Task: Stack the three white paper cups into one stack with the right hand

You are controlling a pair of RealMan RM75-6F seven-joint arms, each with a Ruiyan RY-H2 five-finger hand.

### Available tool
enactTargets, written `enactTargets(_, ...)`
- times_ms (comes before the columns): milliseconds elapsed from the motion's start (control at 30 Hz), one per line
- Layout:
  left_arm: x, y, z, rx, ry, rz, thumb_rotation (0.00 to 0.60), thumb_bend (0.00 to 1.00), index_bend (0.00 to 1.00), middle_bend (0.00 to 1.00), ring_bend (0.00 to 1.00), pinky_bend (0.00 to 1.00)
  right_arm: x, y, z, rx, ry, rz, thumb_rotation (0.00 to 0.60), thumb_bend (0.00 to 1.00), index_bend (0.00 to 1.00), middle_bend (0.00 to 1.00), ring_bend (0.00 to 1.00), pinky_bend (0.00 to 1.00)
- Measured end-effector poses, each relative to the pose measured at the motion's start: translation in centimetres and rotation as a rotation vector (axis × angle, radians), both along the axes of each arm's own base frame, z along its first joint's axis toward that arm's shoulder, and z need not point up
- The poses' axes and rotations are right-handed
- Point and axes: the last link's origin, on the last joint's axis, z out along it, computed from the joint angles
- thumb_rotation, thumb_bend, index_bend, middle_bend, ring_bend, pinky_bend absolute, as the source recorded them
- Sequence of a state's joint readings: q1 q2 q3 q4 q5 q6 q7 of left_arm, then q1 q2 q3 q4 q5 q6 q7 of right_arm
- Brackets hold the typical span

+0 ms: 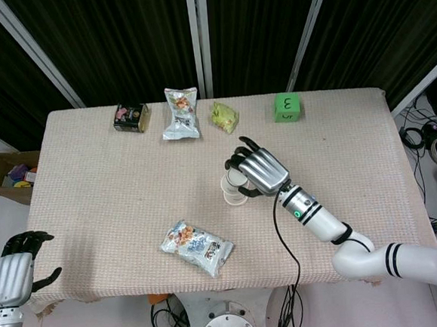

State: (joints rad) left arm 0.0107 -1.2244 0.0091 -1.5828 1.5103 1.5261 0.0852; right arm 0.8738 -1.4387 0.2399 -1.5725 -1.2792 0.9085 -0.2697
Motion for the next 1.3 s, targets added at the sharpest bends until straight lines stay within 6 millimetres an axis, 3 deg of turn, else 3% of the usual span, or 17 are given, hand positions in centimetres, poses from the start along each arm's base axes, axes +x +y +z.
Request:
enactTargets(133, 0.0, 0.1, -0.1, -0.001, -0.002, 0.0, 0.6, 0.16, 0.31, 0.25, 0.17, 0.17, -0.4, -0.1, -1.0, 0.016, 0.033, -0.019, 0.6, 0.26, 0.51, 0.43, 0.2, 0.13)
enactTargets(300, 0.1, 0.2, -0.3, -0.008, -0.005, -0.006, 0.6, 0.16, 0.31, 0.25, 0.17, 0.17, -1.6, -0.2, -2.7, 0.031, 0.081, -0.042, 0.6, 0.25, 0.4, 0.32, 0.11, 0.08)
enactTargets(367, 0.1, 0.2, -0.3, -0.007, -0.004, -0.007, 0.6, 0.16, 0.31, 0.25, 0.17, 0.17, -2.3, -0.2, -3.7, 0.04, 0.105, -0.055, 0.6, 0.24, 0.33, 0.25, 0.06, 0.05)
enactTargets(500, 0.1, 0.2, -0.2, 0.001, -0.001, -0.012, 0.6, 0.16, 0.31, 0.25, 0.17, 0.17, -3.8, 0.3, -5.0, 0.067, 0.154, -0.074, 0.6, 0.2, 0.03, 0.06, 0.0, 0.0)
enactTargets(600, 0.2, 0.3, -0.1, 0.001, -0.001, -0.016, 0.6, 0.16, 0.31, 0.25, 0.17, 0.17, -4.1, 0.5, -4.5, 0.055, 0.147, -0.078, 0.6, 0.19, 0.0, 0.01, 0.0, 0.0)
enactTargets(800, 0.1, 0.2, 0.1, 0.011, -0.004, -0.019, 0.6, 0.16, 0.31, 0.25, 0.17, 0.17, -5.9, 1.3, 0.0, -0.052, 0.088, -0.108, 0.6, 0.19, 0.0, 0.03, 0.0, 0.0)
enactTargets(967, 0.2, 0.4, 0.3, 0.027, 0.002, -0.03, 0.6, 0.16, 0.31, 0.25, 0.17, 0.17, -9.9, 3.4, 5.6, -0.202, 0.043, -0.176, 0.6, 0.2, 0.0, 0.07, 0.0, 0.0)
enactTargets(1133, 0.5, 0.7, 0.5, 0.051, 0.02, -0.05, 0.6, 0.16, 0.31, 0.25, 0.17, 0.17, -15.8, 8.3, 10.5, -0.326, -0.017, -0.311, 0.6, 0.2, 0.0, 0.07, 0.0, 0.0)
enactTargets(1300, 1.1, 1.1, 0.5, 0.065, 0.033, -0.068, 0.6, 0.16, 0.31, 0.25, 0.17, 0.17, -20.1, 13.0, 12.5, -0.336, -0.1, -0.42, 0.6, 0.2, 0.0, 0.07, 0.0, 0.0)
